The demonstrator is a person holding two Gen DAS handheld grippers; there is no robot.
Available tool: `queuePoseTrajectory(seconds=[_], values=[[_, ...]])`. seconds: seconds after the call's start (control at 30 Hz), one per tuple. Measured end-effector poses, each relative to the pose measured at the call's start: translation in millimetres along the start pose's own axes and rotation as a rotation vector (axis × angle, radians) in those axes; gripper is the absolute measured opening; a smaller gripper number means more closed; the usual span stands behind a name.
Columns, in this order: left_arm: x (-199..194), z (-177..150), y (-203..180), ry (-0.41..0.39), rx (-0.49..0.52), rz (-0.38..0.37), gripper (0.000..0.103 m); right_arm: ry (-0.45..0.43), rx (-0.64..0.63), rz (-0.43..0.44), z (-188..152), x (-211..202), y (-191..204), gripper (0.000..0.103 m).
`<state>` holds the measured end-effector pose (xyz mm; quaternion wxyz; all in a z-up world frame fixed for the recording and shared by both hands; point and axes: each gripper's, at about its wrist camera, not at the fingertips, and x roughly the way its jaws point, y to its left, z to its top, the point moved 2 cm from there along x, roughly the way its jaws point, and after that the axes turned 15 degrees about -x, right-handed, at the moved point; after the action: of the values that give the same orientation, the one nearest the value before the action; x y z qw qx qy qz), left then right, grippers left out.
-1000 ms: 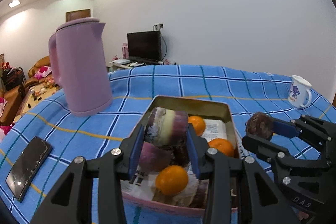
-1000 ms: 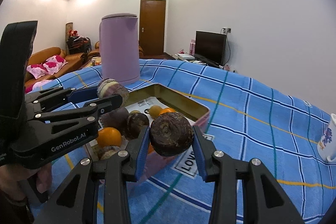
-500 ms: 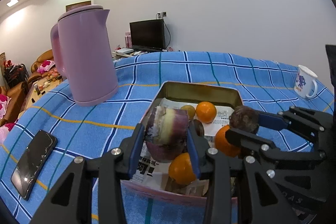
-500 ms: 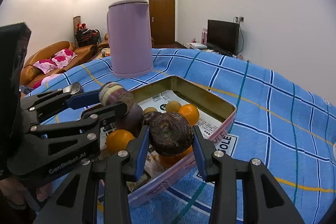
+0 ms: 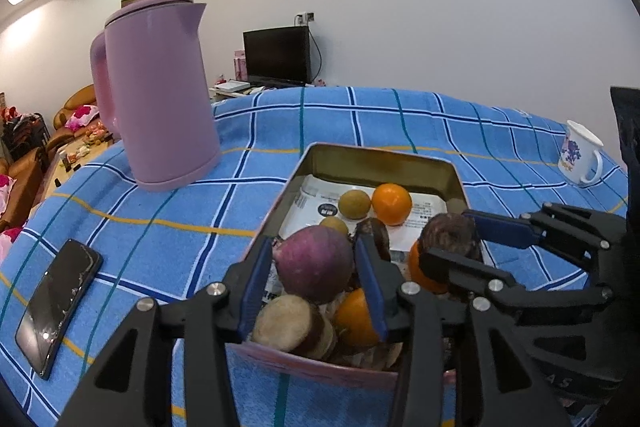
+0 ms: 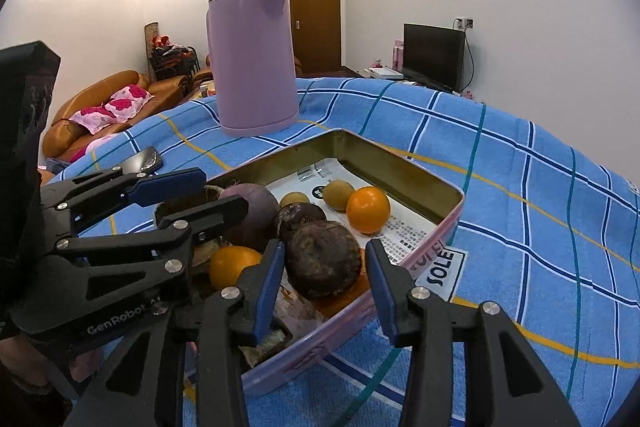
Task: Organize fruits
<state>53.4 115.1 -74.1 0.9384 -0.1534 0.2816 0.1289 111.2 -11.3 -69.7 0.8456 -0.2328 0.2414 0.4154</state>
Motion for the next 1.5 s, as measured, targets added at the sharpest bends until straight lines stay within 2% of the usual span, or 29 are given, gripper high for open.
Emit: queuePoseTrajectory(seconds=[0.07, 0.13, 0.23, 0.37, 0.47, 0.53, 0.67, 0.8, 1.5], values=[[-1, 0, 2, -0.007, -0.008, 0.005, 0.051, -0.006, 0.004, -0.017, 0, -3, -1, 0.052], [-5, 1, 4, -0.027, -0.023, 0.006, 0.061, -0.022, 0.018, -0.033, -1, -7, -3, 0.064], [-11, 2, 6, -0.060, -0.034, -0.008, 0.070, -0.065, 0.041, -0.074, -4, -19, -7, 0.072], [-19, 1, 1, -0.108, -0.020, -0.006, 0.072, -0.103, 0.044, -0.138, -5, -31, -5, 0.073], [-21, 2, 1, -0.119, -0.026, -0.011, 0.077, -0.115, 0.056, -0.149, -7, -36, -6, 0.075], [-23, 3, 2, -0.128, -0.030, -0.010, 0.077, -0.126, 0.071, -0.164, -9, -40, -8, 0.081], [-23, 3, 0, -0.135, -0.031, -0.012, 0.077, -0.148, 0.106, -0.189, -13, -46, -15, 0.082], [-27, 2, -3, -0.158, -0.027, -0.008, 0.094, -0.151, 0.145, -0.204, -16, -49, -22, 0.082], [-28, 4, -1, -0.173, -0.042, -0.001, 0.096, -0.166, 0.169, -0.238, -21, -56, -26, 0.088]])
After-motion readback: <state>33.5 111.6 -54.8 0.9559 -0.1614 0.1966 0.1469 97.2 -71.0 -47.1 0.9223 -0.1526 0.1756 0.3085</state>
